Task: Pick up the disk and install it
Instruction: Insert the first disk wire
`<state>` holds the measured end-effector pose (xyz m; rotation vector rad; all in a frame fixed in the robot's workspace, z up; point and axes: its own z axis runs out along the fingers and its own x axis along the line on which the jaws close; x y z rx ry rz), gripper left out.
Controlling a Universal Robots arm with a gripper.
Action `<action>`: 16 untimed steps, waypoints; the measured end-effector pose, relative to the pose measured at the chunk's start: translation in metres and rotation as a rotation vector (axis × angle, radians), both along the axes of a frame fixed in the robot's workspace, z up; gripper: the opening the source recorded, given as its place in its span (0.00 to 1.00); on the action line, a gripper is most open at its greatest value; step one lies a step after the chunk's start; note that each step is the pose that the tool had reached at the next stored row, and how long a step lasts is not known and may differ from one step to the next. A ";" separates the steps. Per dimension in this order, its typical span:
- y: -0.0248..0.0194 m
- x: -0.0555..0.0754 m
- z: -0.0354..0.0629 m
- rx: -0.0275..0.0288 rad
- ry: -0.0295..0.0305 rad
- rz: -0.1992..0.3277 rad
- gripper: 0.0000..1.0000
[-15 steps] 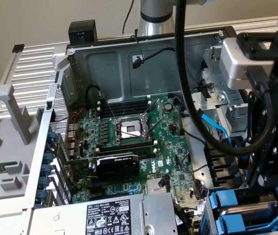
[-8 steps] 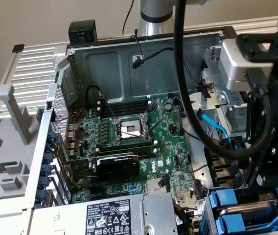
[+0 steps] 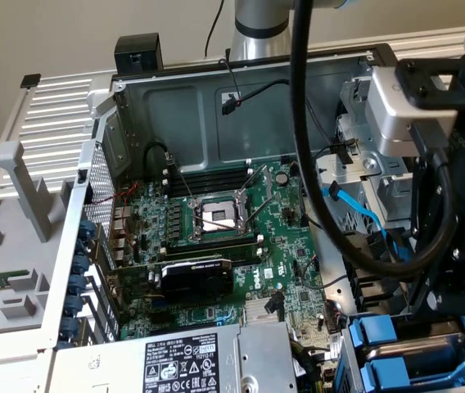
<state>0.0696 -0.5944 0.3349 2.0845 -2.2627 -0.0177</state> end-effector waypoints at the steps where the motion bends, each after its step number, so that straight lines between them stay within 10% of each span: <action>1: -0.0005 0.000 0.0000 0.0027 0.0001 0.000 0.17; 16: -0.0040 -0.001 0.0017 0.0143 -0.0048 -0.005 0.24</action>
